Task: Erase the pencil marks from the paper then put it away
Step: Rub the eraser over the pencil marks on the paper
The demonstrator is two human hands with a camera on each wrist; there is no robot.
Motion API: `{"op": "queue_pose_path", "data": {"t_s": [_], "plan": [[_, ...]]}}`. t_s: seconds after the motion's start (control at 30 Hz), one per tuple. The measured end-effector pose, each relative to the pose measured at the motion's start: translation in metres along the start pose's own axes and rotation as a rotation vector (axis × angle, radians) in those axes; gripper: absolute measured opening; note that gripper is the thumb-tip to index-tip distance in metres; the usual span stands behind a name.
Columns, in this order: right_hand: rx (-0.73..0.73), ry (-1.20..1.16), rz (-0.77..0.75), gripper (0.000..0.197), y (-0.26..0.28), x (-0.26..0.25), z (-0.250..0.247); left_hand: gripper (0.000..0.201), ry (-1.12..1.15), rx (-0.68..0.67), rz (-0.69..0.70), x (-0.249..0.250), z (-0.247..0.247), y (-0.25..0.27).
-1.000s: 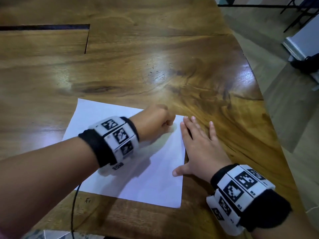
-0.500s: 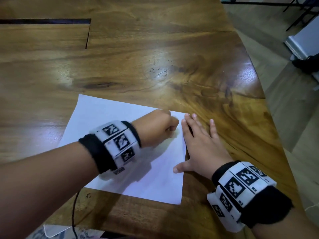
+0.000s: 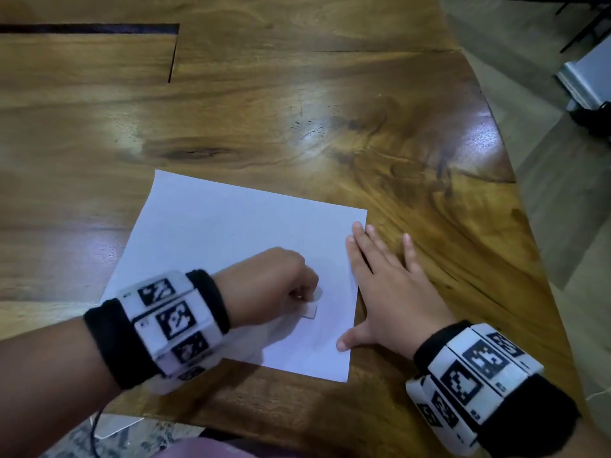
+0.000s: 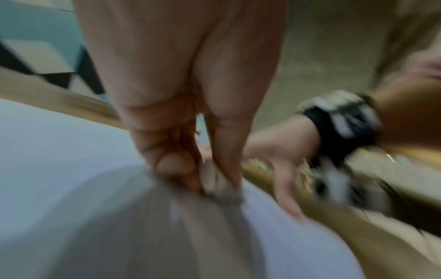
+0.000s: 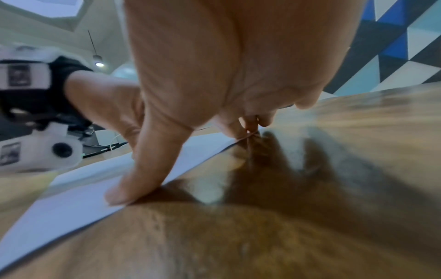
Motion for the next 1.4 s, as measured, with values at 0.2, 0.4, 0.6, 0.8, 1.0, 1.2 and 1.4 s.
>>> {"op": "queue_pose_path", "data": {"t_s": [0.2, 0.4, 0.6, 0.8, 1.0, 1.2, 1.4], "plan": [[-0.001, -0.045, -0.033, 0.142, -0.004, 0.002, 0.005, 0.011, -0.015, 0.243, -0.085, 0.007, -0.034, -0.043], [0.0, -0.084, -0.042, 0.142, -0.004, 0.003, 0.006, 0.018, -0.069, 0.083, 0.114, 0.015, 0.012, 0.0], [-0.009, -0.093, -0.046, 0.142, -0.004, 0.003, 0.006, 0.009, -0.104, -0.02, 0.172, 0.013, 0.011, 0.002], [-0.008, -0.088, -0.037, 0.142, -0.004, 0.003, 0.006, 0.008, -0.09, 0.136, 0.164, 0.012, -0.003, -0.02], [-0.003, -0.101, -0.043, 0.142, -0.004, 0.003, 0.007, 0.007, -0.01, -0.071, 0.171, 0.01, 0.028, 0.02], [0.012, -0.114, -0.052, 0.142, -0.004, 0.003, 0.007, 0.007, -0.046, 0.138, 0.113, 0.019, -0.012, -0.035], [0.001, -0.11, -0.047, 0.143, -0.005, 0.004, 0.008, 0.017, -0.065, -0.054, 0.195, 0.021, 0.029, 0.011]]}}
Point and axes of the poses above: each hand's wrist, its own y-axis away from the middle knuckle, its own z-axis out of the palm, x = y × z, the point moved 3 cm from there along -y, towards the middle knuckle, and after that the axes turned 8 degrees about -x, right-handed, at the moved point
